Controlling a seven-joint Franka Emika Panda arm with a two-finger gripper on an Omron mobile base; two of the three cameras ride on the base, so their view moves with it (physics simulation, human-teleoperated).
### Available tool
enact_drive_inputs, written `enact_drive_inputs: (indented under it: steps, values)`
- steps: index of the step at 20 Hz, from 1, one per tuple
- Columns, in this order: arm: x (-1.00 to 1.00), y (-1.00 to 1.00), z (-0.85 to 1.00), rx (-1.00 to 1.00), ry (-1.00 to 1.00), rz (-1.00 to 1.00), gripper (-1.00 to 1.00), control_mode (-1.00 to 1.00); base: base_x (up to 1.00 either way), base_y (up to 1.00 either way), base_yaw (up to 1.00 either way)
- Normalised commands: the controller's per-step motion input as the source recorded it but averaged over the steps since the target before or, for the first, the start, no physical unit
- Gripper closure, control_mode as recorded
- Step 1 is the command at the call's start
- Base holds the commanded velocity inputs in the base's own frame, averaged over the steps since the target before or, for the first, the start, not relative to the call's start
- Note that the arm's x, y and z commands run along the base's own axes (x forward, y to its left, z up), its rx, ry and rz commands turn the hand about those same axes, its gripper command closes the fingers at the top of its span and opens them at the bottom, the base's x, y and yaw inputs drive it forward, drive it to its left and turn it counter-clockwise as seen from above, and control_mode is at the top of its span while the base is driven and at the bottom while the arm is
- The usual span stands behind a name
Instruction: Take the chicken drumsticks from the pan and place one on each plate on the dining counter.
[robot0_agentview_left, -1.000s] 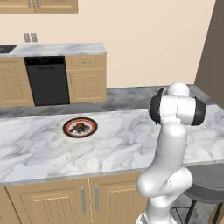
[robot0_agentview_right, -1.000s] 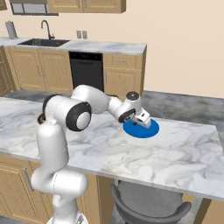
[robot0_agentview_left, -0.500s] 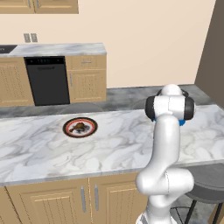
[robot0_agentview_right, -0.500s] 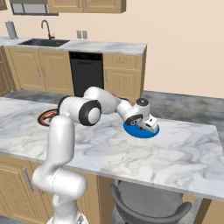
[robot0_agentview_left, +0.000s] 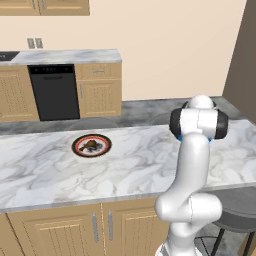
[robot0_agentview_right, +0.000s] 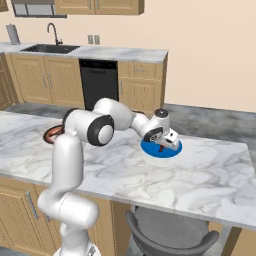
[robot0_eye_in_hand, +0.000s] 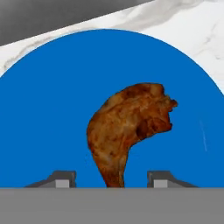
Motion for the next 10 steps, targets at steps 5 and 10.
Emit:
enact_drive_inputs:
  steps: [5,10]
  values:
    - [-0.28,0.40,0.55,-0.19,0.13,0.03,-1.00,-1.00,0.00,0.00,0.00]
    - [-0.68,0.17,1.00,-0.14,-0.11,0.10,-1.00,-1.00,0.00,0.00,0.00]
